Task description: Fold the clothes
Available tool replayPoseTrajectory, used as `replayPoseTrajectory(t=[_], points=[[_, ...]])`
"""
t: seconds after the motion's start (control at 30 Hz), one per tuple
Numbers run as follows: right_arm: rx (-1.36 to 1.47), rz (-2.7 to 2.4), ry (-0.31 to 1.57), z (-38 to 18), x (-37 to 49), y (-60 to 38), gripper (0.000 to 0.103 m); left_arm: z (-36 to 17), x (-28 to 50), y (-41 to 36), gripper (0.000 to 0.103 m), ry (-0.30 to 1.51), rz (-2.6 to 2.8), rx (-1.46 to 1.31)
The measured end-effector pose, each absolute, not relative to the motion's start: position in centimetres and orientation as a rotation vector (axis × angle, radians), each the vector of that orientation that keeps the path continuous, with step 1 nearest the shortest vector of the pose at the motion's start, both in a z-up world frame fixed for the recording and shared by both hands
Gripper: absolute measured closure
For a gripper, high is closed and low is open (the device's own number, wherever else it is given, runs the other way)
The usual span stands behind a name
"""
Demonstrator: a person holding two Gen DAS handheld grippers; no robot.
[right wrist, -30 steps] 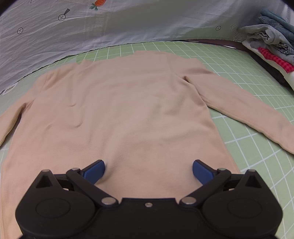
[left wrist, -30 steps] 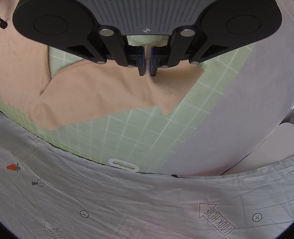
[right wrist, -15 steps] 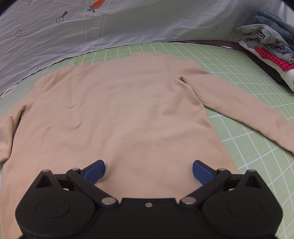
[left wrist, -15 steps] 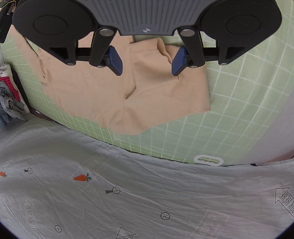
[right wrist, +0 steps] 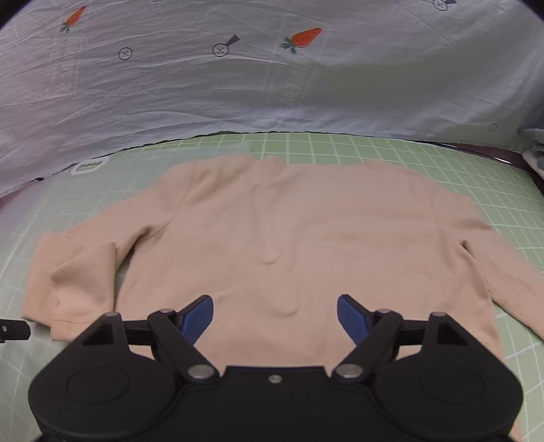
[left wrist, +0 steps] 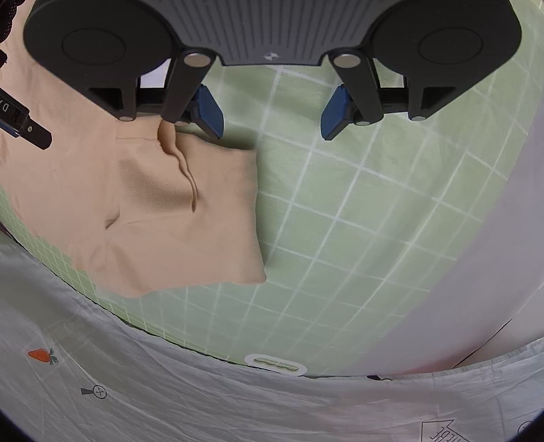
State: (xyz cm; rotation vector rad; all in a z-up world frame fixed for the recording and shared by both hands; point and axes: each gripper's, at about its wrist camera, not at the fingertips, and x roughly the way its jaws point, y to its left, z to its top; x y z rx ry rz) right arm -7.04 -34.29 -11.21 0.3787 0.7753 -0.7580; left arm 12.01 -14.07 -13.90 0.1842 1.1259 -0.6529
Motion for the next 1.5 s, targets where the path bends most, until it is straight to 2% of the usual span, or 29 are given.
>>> replayPoseTrajectory(t=[0.13, 0.23, 0.27, 0.47, 0.53, 0.67, 0.77, 0.8, 0.83, 0.9, 1.03, 1.5], points=[[0.392, -0.629, 0.768, -11.5, -2.9, -32.4, 0.06, -14.3, 12.8, -13.9, 0.038, 1.137, -0.65, 0.194], [0.442, -0.548, 0.764, -12.1, -0.7, -31.4, 0.074, -14.3, 13.4, -13.9, 0.037, 1.13, -0.657, 0.203], [0.464, -0.527, 0.762, -12.3, -0.2, -31.1, 0.076, -14.3, 13.5, -14.0, 0.037, 1.128, -0.659, 0.207], [0.517, -0.475, 0.774, -13.2, 1.1, -29.9, 0.072, -14.3, 13.6, -14.2, 0.031, 1.115, -0.674, 0.233], [0.519, -0.466, 0.775, -13.4, 1.2, -29.8, 0.062, -14.4, 13.6, -14.4, 0.028, 1.11, -0.678, 0.242], [0.494, -0.448, 0.785, -13.3, 1.7, -29.7, 0.059, -14.4, 13.5, -14.7, 0.027, 1.102, -0.684, 0.259], [0.474, -0.437, 0.785, -13.3, 2.0, -29.7, 0.065, -14.5, 13.5, -14.9, 0.026, 1.097, -0.689, 0.271], [0.478, -0.434, 0.782, -13.3, 2.0, -29.8, 0.071, -14.5, 13.5, -14.9, 0.026, 1.095, -0.69, 0.273], [0.481, -0.431, 0.779, -13.3, 1.9, -29.9, 0.084, -14.5, 13.4, -14.9, 0.026, 1.094, -0.69, 0.274], [0.489, -0.429, 0.774, -13.2, 1.7, -30.1, 0.094, -14.6, 13.4, -15.0, 0.026, 1.092, -0.69, 0.277], [0.508, -0.439, 0.752, -12.9, 1.0, -30.3, 0.097, -14.6, 13.0, -15.2, 0.026, 1.082, -0.691, 0.3], [0.587, -0.544, 0.635, -11.2, -5.3, -33.1, 0.098, -13.7, 9.6, -16.4, 0.026, 1.07, -0.706, 0.34]])
